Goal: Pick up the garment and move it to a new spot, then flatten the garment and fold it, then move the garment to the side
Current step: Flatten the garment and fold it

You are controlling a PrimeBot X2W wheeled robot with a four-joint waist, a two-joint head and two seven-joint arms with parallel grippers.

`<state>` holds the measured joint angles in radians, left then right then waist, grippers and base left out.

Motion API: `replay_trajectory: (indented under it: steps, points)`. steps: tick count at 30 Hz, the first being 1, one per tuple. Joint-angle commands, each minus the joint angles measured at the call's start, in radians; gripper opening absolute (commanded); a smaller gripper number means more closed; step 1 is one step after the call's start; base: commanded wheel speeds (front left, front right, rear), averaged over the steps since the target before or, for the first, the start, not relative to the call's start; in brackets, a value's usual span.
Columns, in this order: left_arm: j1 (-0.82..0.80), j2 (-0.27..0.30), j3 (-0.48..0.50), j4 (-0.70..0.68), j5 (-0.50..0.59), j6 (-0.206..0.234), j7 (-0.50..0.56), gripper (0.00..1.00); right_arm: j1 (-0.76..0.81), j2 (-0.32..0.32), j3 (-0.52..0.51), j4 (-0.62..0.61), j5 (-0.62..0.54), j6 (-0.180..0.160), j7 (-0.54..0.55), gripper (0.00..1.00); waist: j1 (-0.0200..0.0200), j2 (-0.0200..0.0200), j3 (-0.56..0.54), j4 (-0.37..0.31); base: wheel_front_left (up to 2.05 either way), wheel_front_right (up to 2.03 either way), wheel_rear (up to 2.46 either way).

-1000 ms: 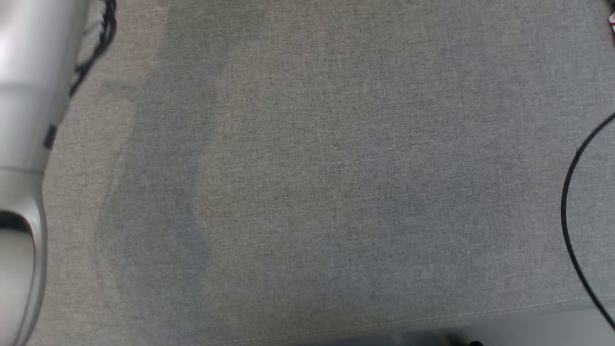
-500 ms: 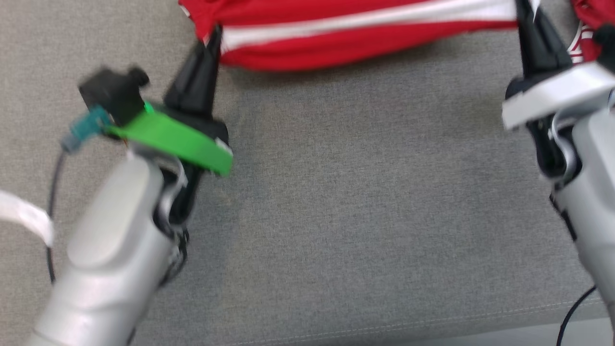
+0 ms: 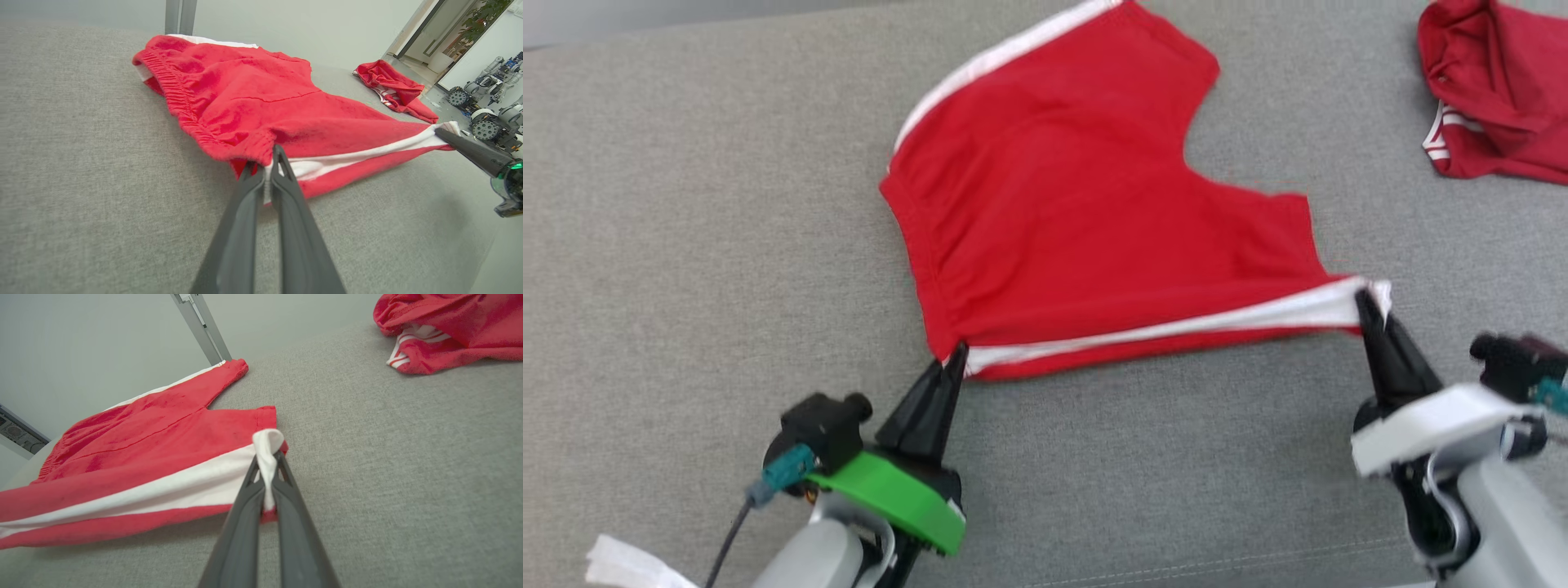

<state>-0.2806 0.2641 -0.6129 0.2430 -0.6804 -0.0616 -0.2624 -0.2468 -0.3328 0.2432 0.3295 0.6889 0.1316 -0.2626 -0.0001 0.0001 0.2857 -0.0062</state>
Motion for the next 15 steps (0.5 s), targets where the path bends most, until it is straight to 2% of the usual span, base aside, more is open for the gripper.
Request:
replay_trajectory:
  steps: [1,8,15]
  points:
    - [0.032,0.006,0.001,-0.006,0.009,0.000,-0.002,0.00,0.045,0.013,-0.002,-0.015,0.016,-0.002,-0.001,0.00,0.0001,-0.0001,-0.036,0.016,0.00,0.00,0.00]
    - [0.117,0.021,-0.016,-0.040,0.019,0.002,-0.002,0.00,0.220,0.058,-0.072,-0.119,-0.001,-0.002,0.018,0.00,0.0001,-0.0001,-0.065,0.032,0.00,0.00,0.00]
    - [0.141,0.013,-0.009,-0.080,0.018,0.004,-0.001,0.00,0.238,0.066,-0.132,-0.184,-0.032,-0.002,0.068,0.00,0.0001,-0.0001,-0.077,0.044,0.00,0.00,0.00]
